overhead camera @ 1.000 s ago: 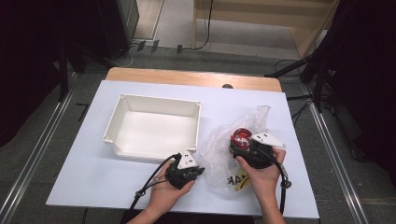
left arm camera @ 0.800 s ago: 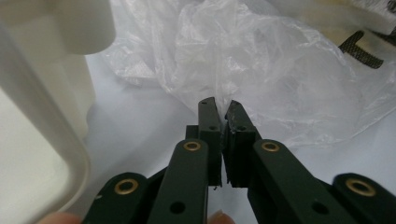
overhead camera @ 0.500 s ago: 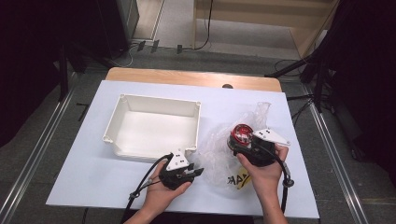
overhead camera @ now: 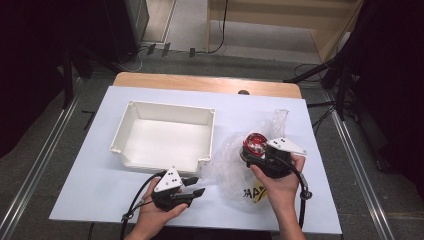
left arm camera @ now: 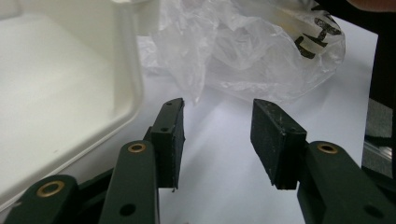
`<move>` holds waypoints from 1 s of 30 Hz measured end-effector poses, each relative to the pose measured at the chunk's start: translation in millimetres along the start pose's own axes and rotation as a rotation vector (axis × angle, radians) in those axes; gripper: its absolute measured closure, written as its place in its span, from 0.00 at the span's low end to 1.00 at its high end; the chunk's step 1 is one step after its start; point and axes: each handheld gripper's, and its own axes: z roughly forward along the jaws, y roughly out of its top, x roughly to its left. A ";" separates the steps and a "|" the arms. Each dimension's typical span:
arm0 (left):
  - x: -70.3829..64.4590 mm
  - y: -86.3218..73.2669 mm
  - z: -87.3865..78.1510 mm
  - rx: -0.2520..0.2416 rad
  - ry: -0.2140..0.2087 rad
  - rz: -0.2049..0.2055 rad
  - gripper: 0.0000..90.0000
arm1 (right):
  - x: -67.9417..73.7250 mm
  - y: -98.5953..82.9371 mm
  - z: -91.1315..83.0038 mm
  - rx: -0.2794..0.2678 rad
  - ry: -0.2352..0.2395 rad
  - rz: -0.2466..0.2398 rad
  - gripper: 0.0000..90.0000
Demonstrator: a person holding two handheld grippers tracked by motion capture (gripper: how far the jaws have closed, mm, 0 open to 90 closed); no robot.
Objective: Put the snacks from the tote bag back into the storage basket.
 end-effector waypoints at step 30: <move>46.7 -9.8 -79.3 -0.188 0.082 -0.063 0.01 | 10.3 11.3 2.4 -0.006 0.056 0.013 0.29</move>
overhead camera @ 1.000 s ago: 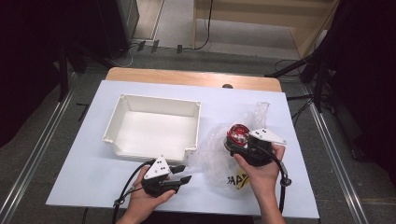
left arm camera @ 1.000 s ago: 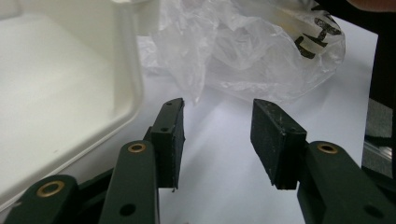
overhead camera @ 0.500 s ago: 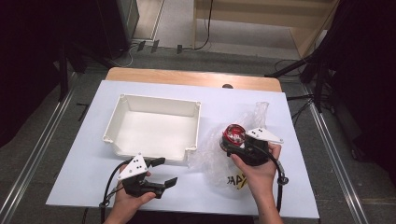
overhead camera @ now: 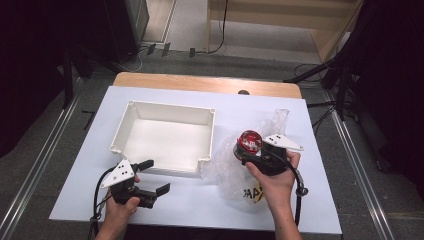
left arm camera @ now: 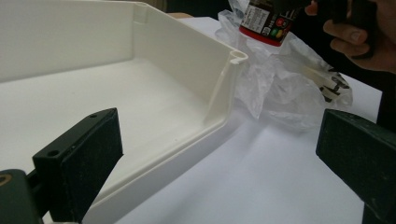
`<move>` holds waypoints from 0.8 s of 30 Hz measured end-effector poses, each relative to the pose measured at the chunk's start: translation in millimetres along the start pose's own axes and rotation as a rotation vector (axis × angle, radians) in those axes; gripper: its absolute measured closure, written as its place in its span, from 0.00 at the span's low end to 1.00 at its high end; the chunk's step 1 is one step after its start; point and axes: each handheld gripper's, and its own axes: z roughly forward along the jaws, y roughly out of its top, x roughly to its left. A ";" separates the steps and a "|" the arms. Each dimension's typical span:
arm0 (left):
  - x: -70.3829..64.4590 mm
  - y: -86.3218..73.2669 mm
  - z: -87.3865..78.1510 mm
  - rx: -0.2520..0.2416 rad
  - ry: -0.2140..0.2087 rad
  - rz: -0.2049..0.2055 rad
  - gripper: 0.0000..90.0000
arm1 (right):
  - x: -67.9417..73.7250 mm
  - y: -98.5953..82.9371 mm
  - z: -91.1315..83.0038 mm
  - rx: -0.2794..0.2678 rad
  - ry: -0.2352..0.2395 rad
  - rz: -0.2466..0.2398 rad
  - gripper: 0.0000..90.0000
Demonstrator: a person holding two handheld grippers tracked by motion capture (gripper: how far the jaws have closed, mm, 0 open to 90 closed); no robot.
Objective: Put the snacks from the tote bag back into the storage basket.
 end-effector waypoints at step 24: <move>15.1 -2.3 -14.5 -0.022 0.060 -0.030 0.01 | 25.1 28.4 1.4 -0.024 0.046 -0.033 0.29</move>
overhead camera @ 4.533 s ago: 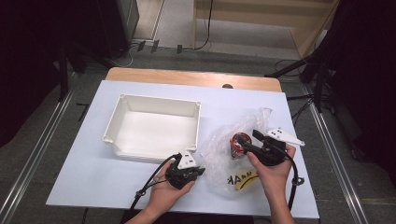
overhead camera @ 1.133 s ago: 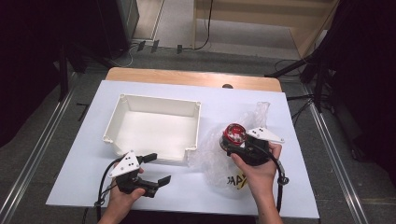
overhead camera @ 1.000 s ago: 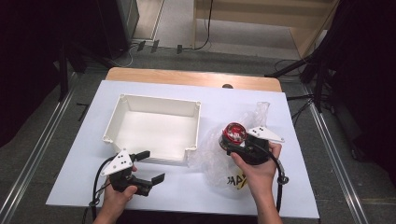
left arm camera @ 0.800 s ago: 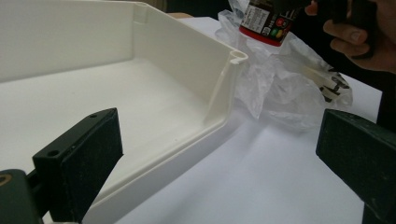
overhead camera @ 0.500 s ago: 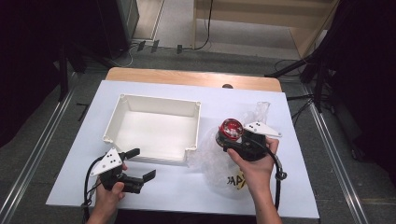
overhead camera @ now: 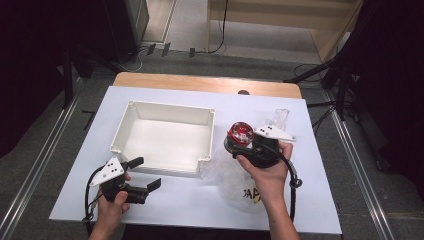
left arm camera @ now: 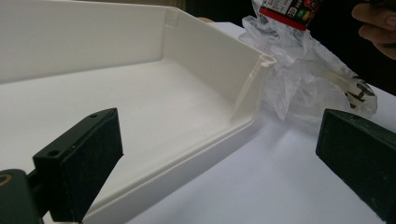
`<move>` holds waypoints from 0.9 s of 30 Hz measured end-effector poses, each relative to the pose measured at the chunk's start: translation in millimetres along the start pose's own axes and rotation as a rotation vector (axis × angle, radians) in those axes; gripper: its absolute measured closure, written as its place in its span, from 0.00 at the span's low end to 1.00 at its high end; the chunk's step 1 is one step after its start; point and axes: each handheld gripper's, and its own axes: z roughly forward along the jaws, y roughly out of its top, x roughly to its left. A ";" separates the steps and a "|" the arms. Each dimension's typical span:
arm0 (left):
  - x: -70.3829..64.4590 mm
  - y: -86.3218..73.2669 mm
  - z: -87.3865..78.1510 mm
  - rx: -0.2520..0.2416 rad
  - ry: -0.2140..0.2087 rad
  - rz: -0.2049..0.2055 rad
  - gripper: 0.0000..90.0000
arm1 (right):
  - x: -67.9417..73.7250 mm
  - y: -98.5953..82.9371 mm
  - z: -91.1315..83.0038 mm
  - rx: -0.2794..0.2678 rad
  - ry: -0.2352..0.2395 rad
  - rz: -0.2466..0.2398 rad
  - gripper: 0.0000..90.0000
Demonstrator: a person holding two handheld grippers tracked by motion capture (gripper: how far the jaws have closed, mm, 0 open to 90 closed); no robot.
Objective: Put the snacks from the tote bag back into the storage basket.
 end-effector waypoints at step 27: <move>8.6 -0.4 -8.3 -0.015 0.018 -0.017 0.01 | 35.1 14.6 27.0 0.007 0.066 -0.032 0.29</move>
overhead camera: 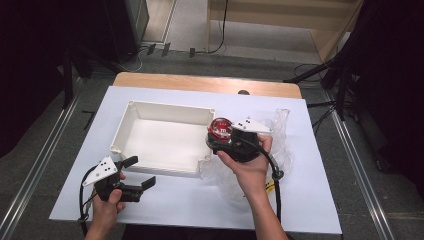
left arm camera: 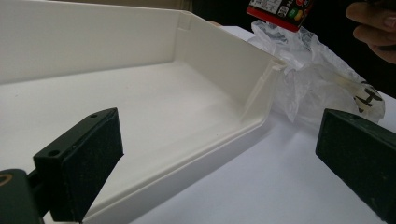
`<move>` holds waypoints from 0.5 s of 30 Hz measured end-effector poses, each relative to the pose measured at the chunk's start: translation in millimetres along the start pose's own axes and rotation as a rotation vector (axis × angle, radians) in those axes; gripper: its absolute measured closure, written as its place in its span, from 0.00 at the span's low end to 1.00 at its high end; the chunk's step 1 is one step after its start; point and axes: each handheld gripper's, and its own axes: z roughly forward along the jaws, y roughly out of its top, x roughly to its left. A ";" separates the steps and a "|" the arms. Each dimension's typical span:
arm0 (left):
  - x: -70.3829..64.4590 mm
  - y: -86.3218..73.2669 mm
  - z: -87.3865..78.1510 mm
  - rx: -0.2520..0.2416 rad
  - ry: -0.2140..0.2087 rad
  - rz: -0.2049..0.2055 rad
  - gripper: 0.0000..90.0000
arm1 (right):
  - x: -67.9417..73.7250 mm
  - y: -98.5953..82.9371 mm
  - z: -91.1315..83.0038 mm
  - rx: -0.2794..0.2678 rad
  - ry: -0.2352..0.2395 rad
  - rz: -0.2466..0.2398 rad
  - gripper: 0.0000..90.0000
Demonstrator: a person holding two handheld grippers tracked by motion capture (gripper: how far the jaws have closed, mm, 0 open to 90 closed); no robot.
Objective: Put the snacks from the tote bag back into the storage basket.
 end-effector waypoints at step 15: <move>1.6 0.3 -1.3 -0.004 0.002 -0.005 0.01 | 8.6 1.3 13.3 0.015 0.016 -0.013 0.29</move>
